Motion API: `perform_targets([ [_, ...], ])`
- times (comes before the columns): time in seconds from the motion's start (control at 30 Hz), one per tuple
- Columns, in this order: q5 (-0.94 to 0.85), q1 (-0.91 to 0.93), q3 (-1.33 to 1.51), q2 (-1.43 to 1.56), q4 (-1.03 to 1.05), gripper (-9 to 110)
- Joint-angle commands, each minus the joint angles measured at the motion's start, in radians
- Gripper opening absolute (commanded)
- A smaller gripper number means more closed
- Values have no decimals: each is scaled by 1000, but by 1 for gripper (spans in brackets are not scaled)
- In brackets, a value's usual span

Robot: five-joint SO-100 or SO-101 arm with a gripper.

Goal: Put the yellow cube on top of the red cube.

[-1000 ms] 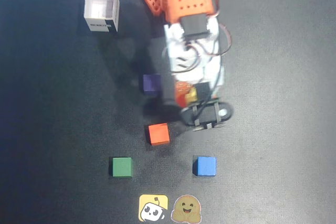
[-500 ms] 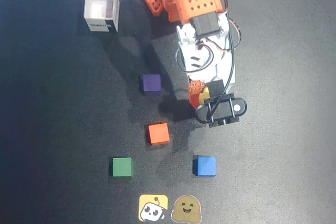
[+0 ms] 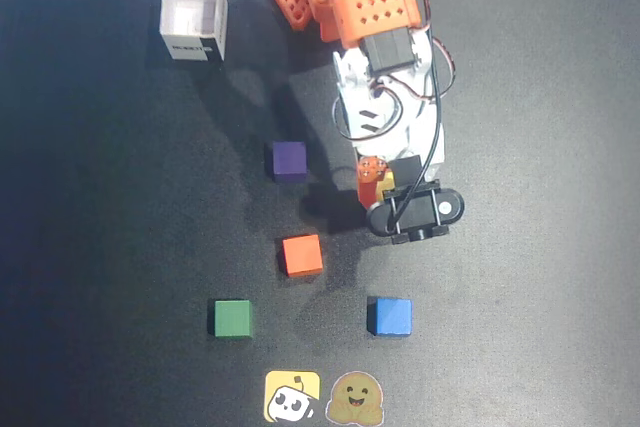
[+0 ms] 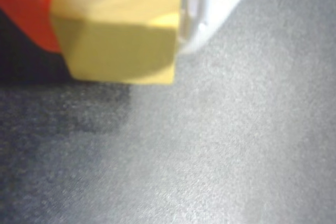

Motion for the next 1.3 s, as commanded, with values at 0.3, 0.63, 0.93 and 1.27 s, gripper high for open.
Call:
perform_targets([
  [0.3,-31,32,38,18,-49,5],
  [0.63,-37,38,25,21,-80,5],
  [0.93,-37,31,38,23,-123,5],
  [1.27,-67,43,-158,-141,69,5],
])
